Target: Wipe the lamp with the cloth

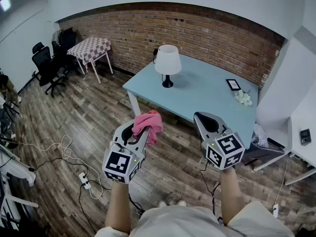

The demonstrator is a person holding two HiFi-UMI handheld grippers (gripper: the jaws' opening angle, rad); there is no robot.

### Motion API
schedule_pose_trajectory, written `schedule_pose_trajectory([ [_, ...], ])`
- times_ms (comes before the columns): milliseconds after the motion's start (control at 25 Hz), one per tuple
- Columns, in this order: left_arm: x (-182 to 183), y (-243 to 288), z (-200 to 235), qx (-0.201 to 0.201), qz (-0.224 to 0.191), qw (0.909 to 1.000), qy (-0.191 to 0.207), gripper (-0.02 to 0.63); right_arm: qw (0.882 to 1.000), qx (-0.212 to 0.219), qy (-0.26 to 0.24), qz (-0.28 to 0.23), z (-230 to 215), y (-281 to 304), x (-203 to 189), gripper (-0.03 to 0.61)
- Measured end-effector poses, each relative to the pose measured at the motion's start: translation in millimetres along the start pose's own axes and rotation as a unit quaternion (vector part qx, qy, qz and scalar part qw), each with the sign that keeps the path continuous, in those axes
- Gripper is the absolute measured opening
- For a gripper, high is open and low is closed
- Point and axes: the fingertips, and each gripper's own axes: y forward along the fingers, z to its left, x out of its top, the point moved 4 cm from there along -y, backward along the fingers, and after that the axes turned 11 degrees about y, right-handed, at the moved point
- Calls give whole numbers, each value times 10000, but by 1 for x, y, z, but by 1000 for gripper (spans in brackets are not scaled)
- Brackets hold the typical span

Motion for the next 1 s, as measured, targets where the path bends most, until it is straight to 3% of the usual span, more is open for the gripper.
schedule_pose_trajectory([
  [400,-19,-9,14,-172,23,9998,-91,126,9996,130,242,-1,23,15,-9,29],
  [1000,-66,34,43,-306,59,9991,-274,126,9996,-199,-120,132,8,64,-21,25],
])
